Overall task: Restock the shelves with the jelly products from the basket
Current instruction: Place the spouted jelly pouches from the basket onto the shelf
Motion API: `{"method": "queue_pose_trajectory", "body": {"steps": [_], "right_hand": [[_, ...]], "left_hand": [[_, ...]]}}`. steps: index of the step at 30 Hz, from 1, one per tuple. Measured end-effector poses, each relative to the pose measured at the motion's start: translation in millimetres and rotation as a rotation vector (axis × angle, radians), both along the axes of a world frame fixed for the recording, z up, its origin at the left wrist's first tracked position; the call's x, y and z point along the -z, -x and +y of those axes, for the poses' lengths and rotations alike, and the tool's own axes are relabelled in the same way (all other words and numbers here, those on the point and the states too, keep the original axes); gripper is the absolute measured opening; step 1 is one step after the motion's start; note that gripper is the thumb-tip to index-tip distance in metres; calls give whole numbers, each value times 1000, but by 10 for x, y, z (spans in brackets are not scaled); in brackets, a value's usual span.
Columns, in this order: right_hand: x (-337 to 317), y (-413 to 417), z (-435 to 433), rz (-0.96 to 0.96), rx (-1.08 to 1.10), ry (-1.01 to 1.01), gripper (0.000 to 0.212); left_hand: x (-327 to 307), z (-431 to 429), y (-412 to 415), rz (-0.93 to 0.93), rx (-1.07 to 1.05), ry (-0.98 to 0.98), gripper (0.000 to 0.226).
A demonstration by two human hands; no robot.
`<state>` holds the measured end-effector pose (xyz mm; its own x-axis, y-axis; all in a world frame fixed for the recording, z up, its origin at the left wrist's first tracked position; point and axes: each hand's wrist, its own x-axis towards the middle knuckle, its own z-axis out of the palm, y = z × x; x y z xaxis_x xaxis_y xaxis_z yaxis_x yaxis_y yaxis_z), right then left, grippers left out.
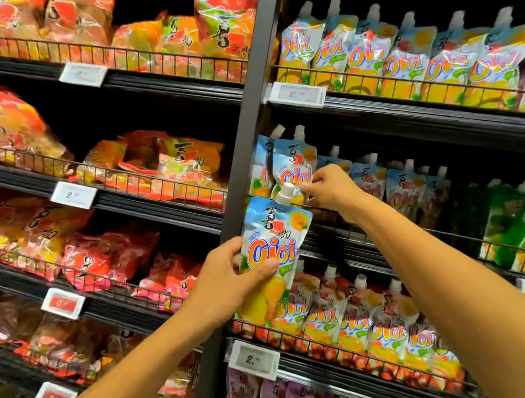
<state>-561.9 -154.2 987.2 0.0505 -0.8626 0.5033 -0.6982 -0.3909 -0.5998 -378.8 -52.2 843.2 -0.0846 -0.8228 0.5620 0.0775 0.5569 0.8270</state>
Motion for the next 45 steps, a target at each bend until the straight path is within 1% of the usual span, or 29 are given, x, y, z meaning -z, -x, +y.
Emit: {"method": "queue_pose_trajectory", "body": {"steps": [2, 6, 8, 9, 10, 11, 12, 13, 15, 16, 17, 19, 21, 23, 26, 27, 29, 33, 38, 41, 44, 45], "right_hand": [[3, 4, -8, 32, -13, 1, 25], [6, 37, 50, 104, -33, -38, 39], [4, 96, 113, 86, 23, 46, 41], [2, 133, 150, 43, 58, 122, 37], [6, 170, 210, -42, 62, 184, 31], [6, 208, 292, -165, 16, 210, 25], [3, 235, 379, -285, -68, 188, 22], [3, 276, 465, -375, -161, 115, 23], [-3, 346, 644, -428, -293, -62, 36], [1, 379, 715, -413, -319, -105, 41], [4, 401, 764, -386, -329, -109, 41], [-3, 431, 812, -311, -308, -26, 29], [-40, 464, 795, -292, -242, 113, 27], [-104, 500, 744, -350, -159, 229, 22], [-184, 558, 628, -388, -36, 319, 21], [-183, 564, 592, -391, -25, 331, 21], [-140, 575, 522, -405, -22, 329, 19], [-6, 567, 423, -408, -19, 275, 27], [30, 534, 348, -353, 4, 235, 30], [36, 507, 309, -318, 52, 209, 27], [75, 488, 296, -211, 98, 152, 20], [89, 491, 297, -160, 117, 141, 21]], "left_hand": [[-19, -26, -2, 9, -4, 4, 39], [-106, -61, 22, 57, -39, 16, 35], [-172, -75, 86, 64, -61, 30, 31], [-215, -82, 124, 62, -70, 41, 29], [-266, -89, 161, 58, -80, 52, 27], [-326, -94, 198, 55, -89, 61, 24], [-398, -110, 229, 50, -94, 71, 21], [-477, -125, 266, 45, -92, 77, 18], [-665, -179, 343, 26, -82, 76, 12], [-766, -223, 394, 18, -77, 70, 12], [-876, -272, 445, 17, -70, 62, 15], [-1088, -365, 570, 29, -55, 50, 20], [-1265, -442, 685, 2, -65, 95, 17], [-1416, -505, 734, -108, -125, 227, 19], [-1628, -580, 701, -406, -214, 466, 24], [-1672, -603, 683, -490, -245, 508, 26], [-1689, -645, 673, -563, -315, 539, 32], [-1548, -722, 674, -537, -489, 519, 45], [-1431, -755, 703, -492, -570, 461, 44], [-1417, -762, 735, -467, -598, 410, 55], [-1399, -783, 758, -537, -627, 341, 51], [-1392, -774, 768, -569, -623, 316, 47]]}}
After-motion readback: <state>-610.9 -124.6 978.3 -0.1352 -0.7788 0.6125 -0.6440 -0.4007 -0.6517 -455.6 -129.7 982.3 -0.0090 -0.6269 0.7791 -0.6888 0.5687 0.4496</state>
